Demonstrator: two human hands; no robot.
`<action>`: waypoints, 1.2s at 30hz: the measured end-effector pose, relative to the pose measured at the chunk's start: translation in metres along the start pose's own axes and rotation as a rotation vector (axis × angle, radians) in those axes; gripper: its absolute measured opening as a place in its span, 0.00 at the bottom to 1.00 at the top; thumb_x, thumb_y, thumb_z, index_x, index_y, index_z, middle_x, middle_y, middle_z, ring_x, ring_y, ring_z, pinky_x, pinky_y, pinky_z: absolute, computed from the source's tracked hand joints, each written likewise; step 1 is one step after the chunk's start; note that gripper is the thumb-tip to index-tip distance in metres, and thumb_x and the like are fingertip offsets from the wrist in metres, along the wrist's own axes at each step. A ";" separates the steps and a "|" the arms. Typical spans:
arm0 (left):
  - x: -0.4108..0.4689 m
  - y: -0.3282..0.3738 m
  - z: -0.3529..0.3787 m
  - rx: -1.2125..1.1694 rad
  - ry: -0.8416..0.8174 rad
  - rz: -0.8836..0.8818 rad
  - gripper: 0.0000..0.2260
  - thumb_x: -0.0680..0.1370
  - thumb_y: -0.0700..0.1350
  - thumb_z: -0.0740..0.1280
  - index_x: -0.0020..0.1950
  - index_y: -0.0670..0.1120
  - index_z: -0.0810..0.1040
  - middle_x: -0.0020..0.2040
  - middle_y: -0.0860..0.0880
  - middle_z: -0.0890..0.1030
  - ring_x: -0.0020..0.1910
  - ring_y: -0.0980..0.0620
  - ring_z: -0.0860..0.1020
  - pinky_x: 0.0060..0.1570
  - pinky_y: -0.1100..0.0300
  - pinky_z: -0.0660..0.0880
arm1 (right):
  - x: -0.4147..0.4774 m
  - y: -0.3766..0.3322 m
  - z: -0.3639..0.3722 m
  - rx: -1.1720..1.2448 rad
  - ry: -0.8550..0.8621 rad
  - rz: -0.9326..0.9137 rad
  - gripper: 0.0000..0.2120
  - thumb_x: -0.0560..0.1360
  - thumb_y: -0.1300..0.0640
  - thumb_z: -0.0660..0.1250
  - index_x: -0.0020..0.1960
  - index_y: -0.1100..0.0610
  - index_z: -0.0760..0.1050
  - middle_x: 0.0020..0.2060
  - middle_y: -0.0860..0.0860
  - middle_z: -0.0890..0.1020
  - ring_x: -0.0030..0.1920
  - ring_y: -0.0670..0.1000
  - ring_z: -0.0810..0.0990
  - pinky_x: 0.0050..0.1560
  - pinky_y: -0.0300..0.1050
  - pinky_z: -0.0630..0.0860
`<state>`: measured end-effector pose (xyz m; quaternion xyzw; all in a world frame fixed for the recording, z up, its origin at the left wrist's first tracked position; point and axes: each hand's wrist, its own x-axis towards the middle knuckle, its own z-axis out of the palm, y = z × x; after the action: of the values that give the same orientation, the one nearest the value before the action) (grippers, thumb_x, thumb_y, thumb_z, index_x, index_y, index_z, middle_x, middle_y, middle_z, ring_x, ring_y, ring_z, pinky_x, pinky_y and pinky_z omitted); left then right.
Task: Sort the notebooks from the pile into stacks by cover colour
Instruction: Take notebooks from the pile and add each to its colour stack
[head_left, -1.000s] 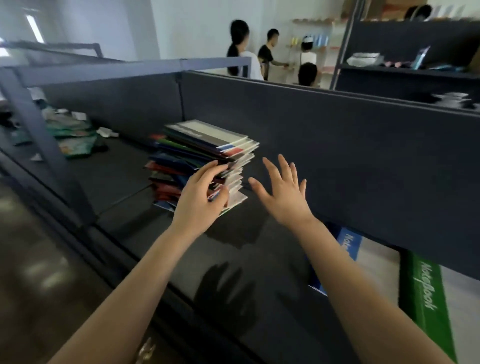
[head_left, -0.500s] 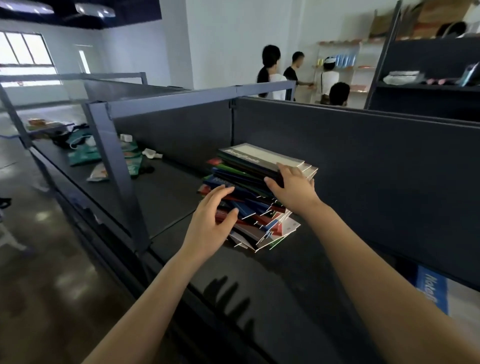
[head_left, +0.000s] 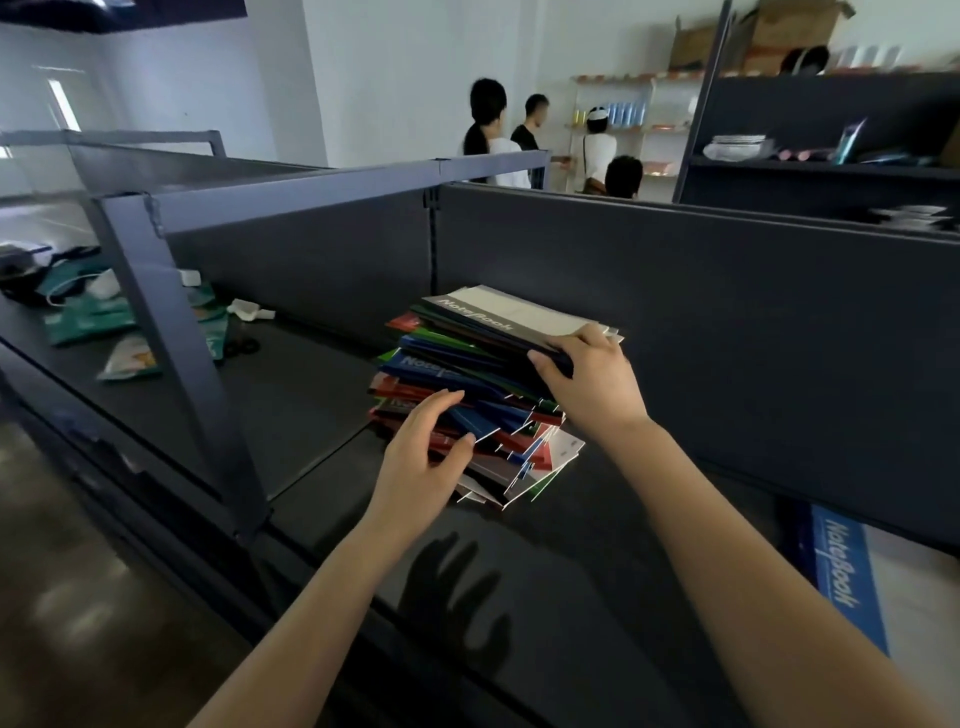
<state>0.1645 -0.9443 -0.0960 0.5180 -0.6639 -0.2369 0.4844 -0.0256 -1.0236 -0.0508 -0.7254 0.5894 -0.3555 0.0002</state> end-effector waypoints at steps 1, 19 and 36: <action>0.000 0.001 -0.001 -0.008 -0.002 0.000 0.20 0.79 0.42 0.65 0.69 0.53 0.69 0.62 0.65 0.68 0.64 0.67 0.65 0.58 0.79 0.61 | -0.001 0.000 0.000 0.033 0.035 -0.010 0.21 0.77 0.43 0.62 0.63 0.55 0.78 0.55 0.52 0.76 0.57 0.55 0.74 0.62 0.55 0.70; -0.010 0.027 0.001 -0.813 0.254 -0.194 0.29 0.79 0.41 0.65 0.75 0.58 0.56 0.69 0.47 0.72 0.62 0.48 0.76 0.52 0.54 0.78 | -0.102 -0.043 0.011 0.287 0.215 -0.396 0.17 0.72 0.43 0.66 0.44 0.56 0.82 0.48 0.50 0.84 0.50 0.46 0.82 0.61 0.56 0.75; -0.109 -0.004 0.037 -0.531 0.287 -0.396 0.35 0.75 0.29 0.62 0.71 0.63 0.61 0.59 0.58 0.75 0.50 0.64 0.78 0.40 0.67 0.76 | -0.173 0.017 0.022 0.347 -0.354 -0.107 0.27 0.76 0.42 0.62 0.72 0.49 0.65 0.73 0.46 0.62 0.72 0.46 0.62 0.71 0.49 0.63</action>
<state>0.1330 -0.8529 -0.1582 0.5206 -0.3912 -0.4154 0.6351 -0.0378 -0.8901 -0.1640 -0.7957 0.4712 -0.3181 0.2089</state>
